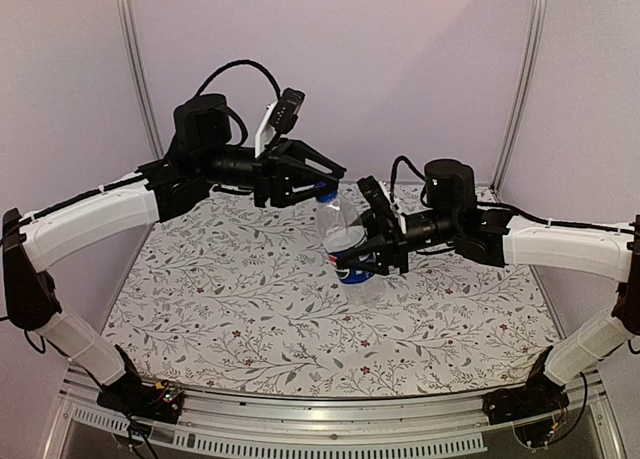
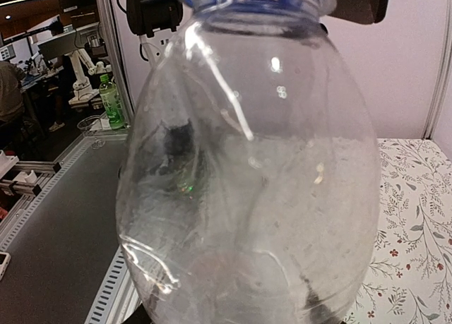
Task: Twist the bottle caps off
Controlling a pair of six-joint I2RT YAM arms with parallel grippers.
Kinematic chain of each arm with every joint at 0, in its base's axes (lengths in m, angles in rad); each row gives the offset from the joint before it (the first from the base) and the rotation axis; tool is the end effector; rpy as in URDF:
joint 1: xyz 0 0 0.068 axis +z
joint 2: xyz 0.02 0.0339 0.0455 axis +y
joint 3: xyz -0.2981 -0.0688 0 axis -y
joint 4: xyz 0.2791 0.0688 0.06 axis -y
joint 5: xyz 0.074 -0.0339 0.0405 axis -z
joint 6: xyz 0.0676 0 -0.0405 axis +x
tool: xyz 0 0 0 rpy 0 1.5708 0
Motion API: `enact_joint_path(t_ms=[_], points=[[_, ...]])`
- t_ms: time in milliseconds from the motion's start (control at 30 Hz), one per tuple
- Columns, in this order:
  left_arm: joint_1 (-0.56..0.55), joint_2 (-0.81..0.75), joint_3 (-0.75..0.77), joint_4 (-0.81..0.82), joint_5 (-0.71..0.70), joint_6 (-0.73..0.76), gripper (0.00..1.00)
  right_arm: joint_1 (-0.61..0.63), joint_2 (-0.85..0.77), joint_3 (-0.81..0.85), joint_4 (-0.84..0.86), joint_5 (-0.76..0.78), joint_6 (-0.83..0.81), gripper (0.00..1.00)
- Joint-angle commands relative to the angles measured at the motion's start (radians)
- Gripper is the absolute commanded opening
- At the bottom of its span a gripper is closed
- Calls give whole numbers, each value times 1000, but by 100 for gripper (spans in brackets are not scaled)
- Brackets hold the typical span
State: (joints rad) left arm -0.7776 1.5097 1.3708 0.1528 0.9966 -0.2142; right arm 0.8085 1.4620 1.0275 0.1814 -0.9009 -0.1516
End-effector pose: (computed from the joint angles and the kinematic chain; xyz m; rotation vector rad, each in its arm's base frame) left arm 0.2432 -0.3191 0.4334 1.2663 1.2652 -1.5063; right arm 0.2229 0.3102 0.3177 -1.4227 1.2795 1.2678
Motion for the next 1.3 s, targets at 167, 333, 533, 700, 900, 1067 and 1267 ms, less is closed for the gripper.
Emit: enact_joint_path(t_ms=[167,333,533,700,900,1067,1267], points=[[10,-1,-39,36,-1,-1,37,-5,1,32,3,-15,10,43],[10,2,-45,43,-1,-1,25,-5,1,30,1,-12,9,43],[12,1,-44,29,-21,-1,7,-6,2,28,-2,25,7,43],[11,-27,-50,-14,-144,-8,0,-6,-22,27,-22,170,6,42],[-17,-71,-40,-64,-472,-112,0,-6,-24,68,-92,344,-14,42],[-80,-76,1,-215,-887,-184,0,-6,-13,83,-112,420,-23,42],[-138,-26,88,-342,-1108,-184,0,-6,-5,87,-117,441,-23,42]])
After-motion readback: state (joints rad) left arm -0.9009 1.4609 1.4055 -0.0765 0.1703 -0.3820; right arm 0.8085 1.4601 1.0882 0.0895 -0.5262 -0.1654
